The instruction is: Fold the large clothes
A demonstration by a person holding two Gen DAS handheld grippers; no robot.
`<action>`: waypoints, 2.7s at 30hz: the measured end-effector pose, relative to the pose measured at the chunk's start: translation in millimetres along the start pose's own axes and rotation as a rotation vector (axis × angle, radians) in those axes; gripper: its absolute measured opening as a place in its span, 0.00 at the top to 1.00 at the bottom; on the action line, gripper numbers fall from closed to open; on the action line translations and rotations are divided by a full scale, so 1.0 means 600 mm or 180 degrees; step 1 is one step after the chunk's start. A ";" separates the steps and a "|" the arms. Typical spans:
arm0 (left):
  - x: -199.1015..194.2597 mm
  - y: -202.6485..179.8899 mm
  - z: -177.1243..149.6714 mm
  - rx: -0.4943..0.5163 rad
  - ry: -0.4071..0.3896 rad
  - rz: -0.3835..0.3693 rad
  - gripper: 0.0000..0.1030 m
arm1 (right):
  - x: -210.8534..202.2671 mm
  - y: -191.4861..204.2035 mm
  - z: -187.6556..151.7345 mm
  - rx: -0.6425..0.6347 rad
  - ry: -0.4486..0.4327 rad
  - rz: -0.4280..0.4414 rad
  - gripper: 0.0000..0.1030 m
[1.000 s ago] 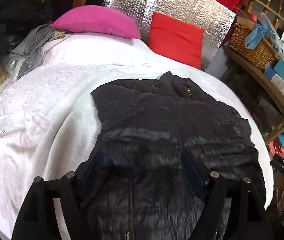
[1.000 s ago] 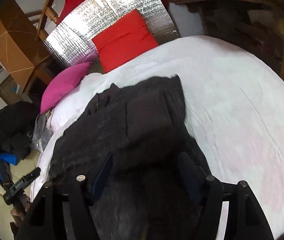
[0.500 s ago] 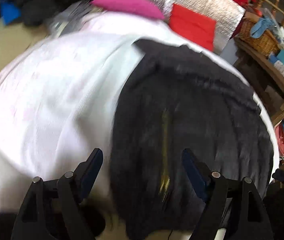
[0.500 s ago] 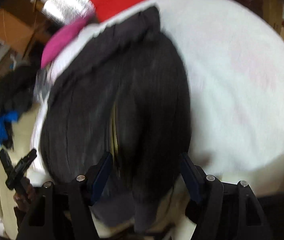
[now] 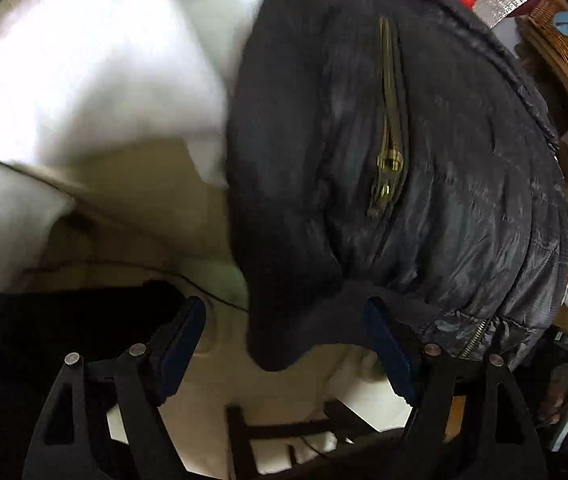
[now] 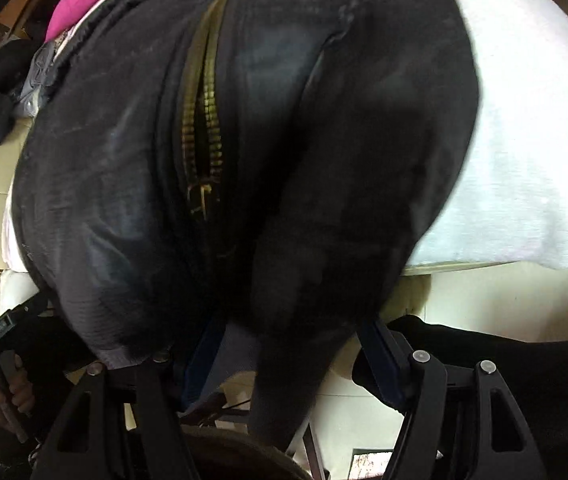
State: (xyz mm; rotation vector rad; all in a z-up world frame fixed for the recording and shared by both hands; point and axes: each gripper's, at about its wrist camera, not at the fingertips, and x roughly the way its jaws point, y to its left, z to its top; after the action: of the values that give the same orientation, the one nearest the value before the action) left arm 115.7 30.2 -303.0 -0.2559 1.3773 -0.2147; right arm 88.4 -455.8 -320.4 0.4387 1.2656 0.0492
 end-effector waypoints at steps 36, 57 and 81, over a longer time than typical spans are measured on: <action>-0.360 -0.097 0.331 0.0238 -0.1693 -0.1505 0.92 | -0.427 0.030 0.224 -0.0056 -0.1915 0.1368 0.88; -0.056 -0.154 0.848 -0.0181 -0.1204 -0.1197 0.92 | -0.104 0.010 0.801 0.0870 -0.1828 0.1103 0.90; -0.136 -0.073 0.576 -0.0721 -0.1528 -0.1244 0.16 | -0.207 -0.094 0.547 0.1065 -0.2054 0.1188 0.12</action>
State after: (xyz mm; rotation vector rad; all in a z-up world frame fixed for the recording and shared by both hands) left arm 440.7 31.1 -153.7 -0.7203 0.8635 -0.2985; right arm 343.2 -637.7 -151.5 0.8955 0.5427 0.0083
